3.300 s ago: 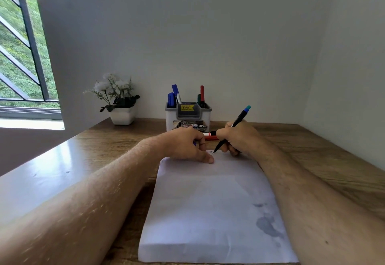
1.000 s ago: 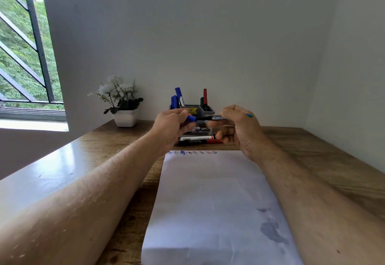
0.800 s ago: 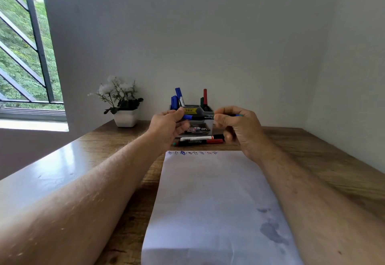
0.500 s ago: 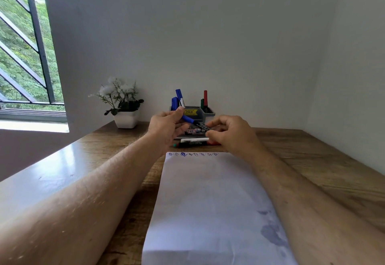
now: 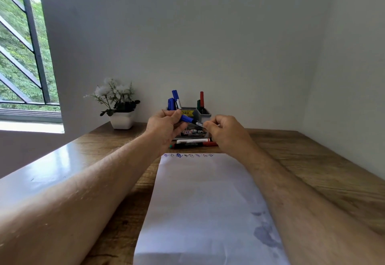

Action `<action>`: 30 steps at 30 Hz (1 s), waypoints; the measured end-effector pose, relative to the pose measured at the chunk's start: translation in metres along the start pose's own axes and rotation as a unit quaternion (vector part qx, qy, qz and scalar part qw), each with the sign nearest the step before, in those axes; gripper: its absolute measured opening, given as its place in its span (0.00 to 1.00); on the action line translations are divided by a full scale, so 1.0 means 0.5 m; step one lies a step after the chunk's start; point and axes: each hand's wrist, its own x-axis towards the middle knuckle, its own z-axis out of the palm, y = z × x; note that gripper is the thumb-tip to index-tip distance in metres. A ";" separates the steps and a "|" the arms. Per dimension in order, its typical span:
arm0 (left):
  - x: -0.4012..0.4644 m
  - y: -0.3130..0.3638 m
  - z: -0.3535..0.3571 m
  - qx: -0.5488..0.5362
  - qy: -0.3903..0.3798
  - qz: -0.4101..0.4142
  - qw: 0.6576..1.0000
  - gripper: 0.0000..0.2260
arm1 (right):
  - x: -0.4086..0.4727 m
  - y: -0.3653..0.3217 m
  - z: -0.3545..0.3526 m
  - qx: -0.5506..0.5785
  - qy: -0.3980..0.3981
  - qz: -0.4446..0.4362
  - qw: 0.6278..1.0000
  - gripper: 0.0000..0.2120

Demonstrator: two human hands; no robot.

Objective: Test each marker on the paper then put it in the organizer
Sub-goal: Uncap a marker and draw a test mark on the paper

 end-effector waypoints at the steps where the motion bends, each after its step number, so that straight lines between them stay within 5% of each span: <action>1: 0.000 0.000 0.001 0.001 0.001 0.000 1.000 0.05 | 0.000 -0.002 0.001 0.007 -0.008 0.015 1.000 0.12; 7: -0.009 0.004 0.000 -0.021 -0.008 0.012 1.000 0.03 | 0.005 -0.006 0.006 0.143 -0.059 0.116 0.981 0.14; 9: -0.020 0.003 0.006 -0.024 -0.040 0.011 0.999 0.10 | 0.005 -0.005 0.008 0.152 -0.064 0.127 0.978 0.15; 13: -0.042 -0.018 0.036 0.023 -0.092 0.033 0.995 0.28 | 0.005 -0.008 0.012 0.096 -0.044 0.121 0.987 0.17; 20: -0.030 -0.012 0.031 0.116 -0.046 0.144 0.982 0.32 | 0.008 0.001 0.024 -0.027 -0.028 0.043 0.998 0.15; 24: -0.020 0.007 0.016 0.201 0.009 0.269 0.942 0.31 | 0.015 0.016 0.029 -0.084 -0.021 0.013 0.996 0.16; 30: -0.011 0.038 0.032 0.267 -0.010 0.420 0.867 0.30 | 0.014 0.023 0.024 -0.115 -0.065 0.021 0.991 0.18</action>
